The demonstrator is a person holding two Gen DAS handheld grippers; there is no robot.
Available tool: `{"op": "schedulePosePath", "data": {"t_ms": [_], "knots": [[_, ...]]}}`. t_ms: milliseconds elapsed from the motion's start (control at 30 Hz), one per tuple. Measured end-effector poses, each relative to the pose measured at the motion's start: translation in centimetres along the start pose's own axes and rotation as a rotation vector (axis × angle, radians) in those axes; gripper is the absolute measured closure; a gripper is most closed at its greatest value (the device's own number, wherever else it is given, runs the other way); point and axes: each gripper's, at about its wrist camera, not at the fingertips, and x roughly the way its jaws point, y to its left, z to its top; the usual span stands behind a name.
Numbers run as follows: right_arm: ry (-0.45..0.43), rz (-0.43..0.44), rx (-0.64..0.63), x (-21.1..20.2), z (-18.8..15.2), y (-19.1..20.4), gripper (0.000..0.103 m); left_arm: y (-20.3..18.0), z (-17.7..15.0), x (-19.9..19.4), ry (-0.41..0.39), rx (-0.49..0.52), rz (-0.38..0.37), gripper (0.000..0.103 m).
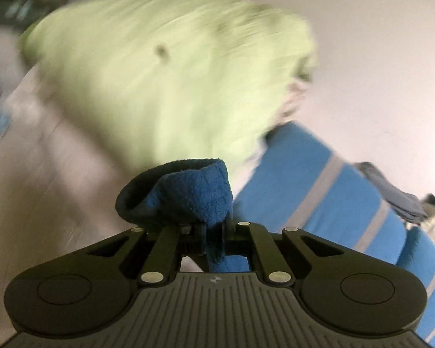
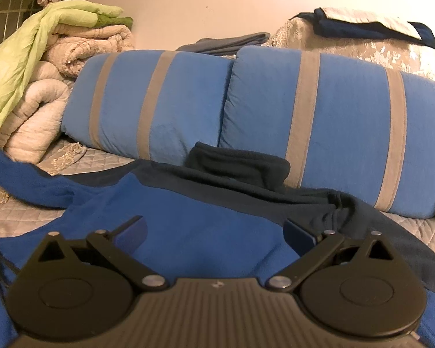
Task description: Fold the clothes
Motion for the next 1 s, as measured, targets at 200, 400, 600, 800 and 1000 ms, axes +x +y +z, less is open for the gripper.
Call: {"op": "schedulePosePath", "data": {"t_ms": [200, 400, 600, 800, 1000], "knots": [[0.006, 0.013, 0.043, 0.2, 0.1, -0.7, 0.000, -10.2, 3.5, 1.3, -0.071, 0.229, -0.099, 0.095], [0.030, 0.012, 0.088, 0.8, 0.0, -1.6, 0.000, -22.7, 2.5, 1.3, -0.094, 0.454, -0.258, 0.095], [0.042, 0.007, 0.137, 1.1, -0.2, -2.5, 0.000, -33.1, -2.3, 0.2, -0.056, 0.574, -0.428, 0.095], [0.053, 0.018, 0.145, 1.2, -0.3, -2.6, 0.000, -40.0, -7.3, -0.4, 0.011, 0.669, -0.556, 0.095], [0.063, 0.042, 0.110, 1.4, -0.3, -2.1, 0.000, -45.1, -13.4, -1.4, 0.144, 0.708, -0.678, 0.093]]}}
